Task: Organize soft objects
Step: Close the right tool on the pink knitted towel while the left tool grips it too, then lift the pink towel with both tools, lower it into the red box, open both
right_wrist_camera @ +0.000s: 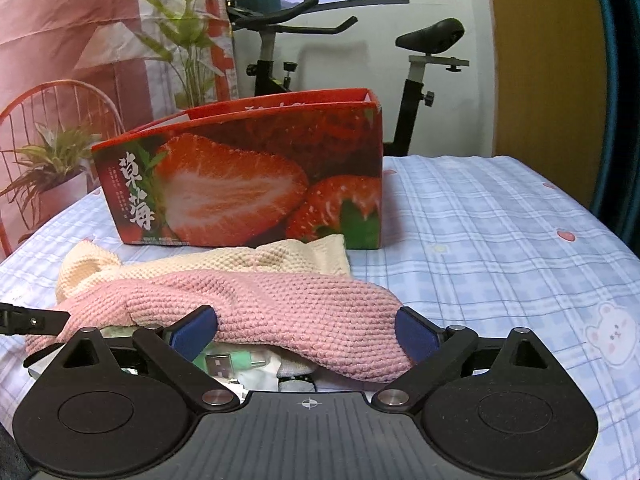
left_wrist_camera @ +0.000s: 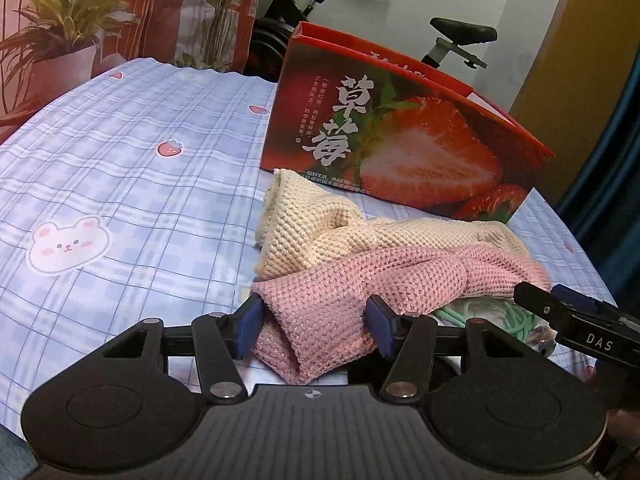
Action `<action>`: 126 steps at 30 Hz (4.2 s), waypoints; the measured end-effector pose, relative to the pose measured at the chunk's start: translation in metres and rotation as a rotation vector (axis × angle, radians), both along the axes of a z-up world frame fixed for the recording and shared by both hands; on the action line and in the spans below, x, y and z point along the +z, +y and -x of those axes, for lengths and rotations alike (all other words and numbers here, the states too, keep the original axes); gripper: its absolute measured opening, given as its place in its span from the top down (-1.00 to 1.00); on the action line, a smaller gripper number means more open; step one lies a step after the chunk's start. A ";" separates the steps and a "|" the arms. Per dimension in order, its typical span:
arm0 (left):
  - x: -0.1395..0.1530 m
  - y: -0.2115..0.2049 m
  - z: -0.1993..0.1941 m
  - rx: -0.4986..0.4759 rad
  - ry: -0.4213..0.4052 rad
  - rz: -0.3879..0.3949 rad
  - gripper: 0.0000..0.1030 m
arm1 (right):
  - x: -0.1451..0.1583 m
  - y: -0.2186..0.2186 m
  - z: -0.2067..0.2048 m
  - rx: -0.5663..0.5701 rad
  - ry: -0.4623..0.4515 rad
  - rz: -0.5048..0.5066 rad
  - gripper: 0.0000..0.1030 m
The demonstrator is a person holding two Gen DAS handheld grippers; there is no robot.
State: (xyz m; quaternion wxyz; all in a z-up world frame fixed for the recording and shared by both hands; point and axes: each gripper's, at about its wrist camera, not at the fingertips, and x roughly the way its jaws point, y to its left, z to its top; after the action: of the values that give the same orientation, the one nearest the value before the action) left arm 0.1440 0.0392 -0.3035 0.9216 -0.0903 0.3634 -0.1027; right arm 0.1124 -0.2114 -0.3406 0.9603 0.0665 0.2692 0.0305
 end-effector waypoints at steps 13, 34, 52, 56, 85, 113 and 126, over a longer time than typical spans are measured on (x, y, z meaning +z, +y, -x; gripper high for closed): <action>0.001 0.000 -0.001 0.000 0.003 0.002 -0.15 | -0.004 -0.003 -0.002 0.052 0.021 -0.082 -0.22; 0.011 0.001 0.006 0.011 -0.007 0.020 -0.18 | 0.007 0.011 0.005 0.145 -0.011 -0.047 0.61; 0.018 0.003 0.013 -0.036 -0.072 0.049 0.77 | 0.010 0.026 0.011 0.227 -0.022 -0.045 0.67; 0.031 0.000 0.016 -0.057 -0.118 0.038 0.79 | 0.017 0.025 0.014 0.232 -0.048 -0.046 0.81; 0.147 -0.047 -0.137 -0.177 -0.150 -0.093 0.81 | 0.147 -0.004 -0.115 0.203 -0.139 -0.039 0.84; 0.087 -0.072 -0.220 -0.191 0.063 -0.112 0.36 | 0.077 0.000 -0.229 0.047 0.316 -0.158 0.80; 0.131 -0.049 -0.171 -0.168 -0.072 -0.117 -0.19 | 0.116 0.001 -0.193 0.018 0.184 -0.047 -0.18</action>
State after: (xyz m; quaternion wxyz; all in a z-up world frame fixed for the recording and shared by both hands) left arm 0.3154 -0.0097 -0.1730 0.9258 -0.0017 0.3417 -0.1616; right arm 0.3050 -0.2104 -0.2243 0.9295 0.0890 0.3559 0.0391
